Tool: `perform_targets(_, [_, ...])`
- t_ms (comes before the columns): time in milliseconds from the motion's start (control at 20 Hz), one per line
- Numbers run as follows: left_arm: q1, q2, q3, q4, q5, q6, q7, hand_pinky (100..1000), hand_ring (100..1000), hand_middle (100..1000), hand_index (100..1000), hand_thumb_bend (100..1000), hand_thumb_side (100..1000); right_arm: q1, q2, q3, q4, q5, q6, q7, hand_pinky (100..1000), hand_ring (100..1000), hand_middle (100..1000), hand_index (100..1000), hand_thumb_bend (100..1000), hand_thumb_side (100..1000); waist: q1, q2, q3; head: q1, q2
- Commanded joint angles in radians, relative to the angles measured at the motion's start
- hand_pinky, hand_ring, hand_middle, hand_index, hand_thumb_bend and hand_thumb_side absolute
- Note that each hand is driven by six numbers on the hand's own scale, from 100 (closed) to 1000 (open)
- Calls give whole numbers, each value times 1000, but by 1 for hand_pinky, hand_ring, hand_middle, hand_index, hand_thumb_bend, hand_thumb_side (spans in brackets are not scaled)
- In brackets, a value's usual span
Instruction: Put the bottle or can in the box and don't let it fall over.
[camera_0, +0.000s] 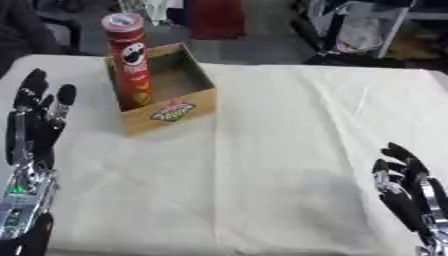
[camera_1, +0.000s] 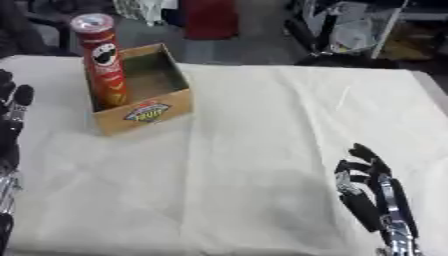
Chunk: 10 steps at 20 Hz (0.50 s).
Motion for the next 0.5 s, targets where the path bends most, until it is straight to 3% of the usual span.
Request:
perform_targets(50, [16, -16, 18, -46, -36, 24, -4, 1000, 1000, 904, 930, 756, 550, -5, -16, -9, -16, 0, -1, -6, 690, 775, 827, 919, 100, 560, 2, -9, 4, -4, -11])
perform_targets(500, [9, -35, 20, -42, -75, 44, -35, 1000, 996, 869, 913, 726, 535, -5, -16, -8, -17, -2, -1, -7, 690, 775, 828, 919, 100, 562, 4, -8, 5, -11, 1])
